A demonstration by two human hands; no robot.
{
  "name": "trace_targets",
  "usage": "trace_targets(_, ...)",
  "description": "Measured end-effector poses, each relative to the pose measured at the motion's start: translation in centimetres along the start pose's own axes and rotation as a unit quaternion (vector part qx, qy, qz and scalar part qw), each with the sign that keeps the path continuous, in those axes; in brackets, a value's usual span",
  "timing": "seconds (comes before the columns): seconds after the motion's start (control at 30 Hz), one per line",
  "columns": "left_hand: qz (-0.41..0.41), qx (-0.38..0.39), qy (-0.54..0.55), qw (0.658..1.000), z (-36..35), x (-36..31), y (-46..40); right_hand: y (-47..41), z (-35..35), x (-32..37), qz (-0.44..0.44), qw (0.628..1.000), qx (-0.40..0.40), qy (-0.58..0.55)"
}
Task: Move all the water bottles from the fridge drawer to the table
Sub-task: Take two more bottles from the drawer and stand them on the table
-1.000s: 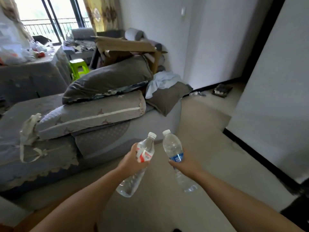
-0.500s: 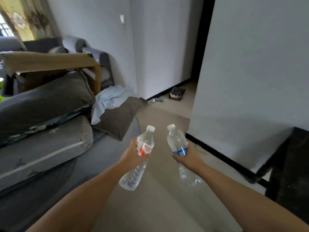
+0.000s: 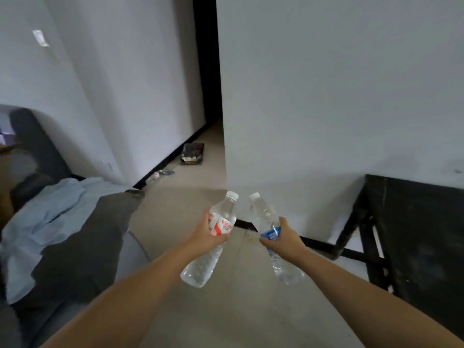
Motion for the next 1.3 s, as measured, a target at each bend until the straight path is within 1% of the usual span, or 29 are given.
trace_targets(0.07, -0.016, 0.029, -0.013, 0.999, 1.0, -1.1, -4.2, -2.8, 0.5, 0.6, -0.015, 0.999, -0.028, -0.017)
trace_targets(0.17, -0.03, 0.052, -0.04, 0.997, 1.3, -2.0, -9.5, -5.4, 1.5, 0.4, -0.04, 0.997, -0.058, -0.043)
trace_targets(0.3, -0.05, 0.108, -0.058, 0.991, -1.2, -3.5, -14.2, -6.9, 3.2, -0.8, -0.087, 0.992, -0.08, -0.053)
trace_targets(0.43, -0.099, 0.177, -0.11, 0.973, -5.7, -6.2, -18.7, -8.4, 6.2, -3.6, -0.131, 0.984, -0.119, -0.026)
trace_targets(0.57, -0.141, 0.216, -0.138, 0.956, -11.2, -10.5, -22.9, -10.0, 10.2, -6.9, -0.168, 0.972, -0.16, -0.044)
trace_targets(0.8, -0.2, 0.285, -0.138, 0.927, -21.3, -19.9, -30.9, -14.2, 21.3, -12.9, -0.219, 0.952, -0.206, -0.05)
trace_targets(0.87, -0.215, 0.299, -0.134, 0.92, -24.1, -22.9, -33.0, -15.0, 24.8, -14.4, -0.223, 0.946, -0.23, -0.045)
trace_targets(1.0, -0.213, 0.32, -0.109, 0.917, -29.0, -26.9, -35.6, -14.6, 29.4, -17.3, -0.246, 0.927, -0.275, -0.064)
trace_targets(1.13, -0.248, 0.375, -0.12, 0.885, -35.5, -30.5, -36.0, -12.7, 32.1, -20.8, -0.295, 0.898, -0.316, -0.079)
trace_targets(1.3, -0.301, 0.466, -0.149, 0.819, -44.4, -34.1, -34.7, -8.8, 34.1, -25.0, -0.356, 0.852, -0.371, -0.102)
Point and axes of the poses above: each hand's wrist, its own y-axis away from the middle knuckle, its own z-axis out of the back of the hand, x = y × z, the point moved 1 cm from there along -y, towards the middle knuckle, and after that the axes turned 2 degrees about -z, right-handed, at the moved point
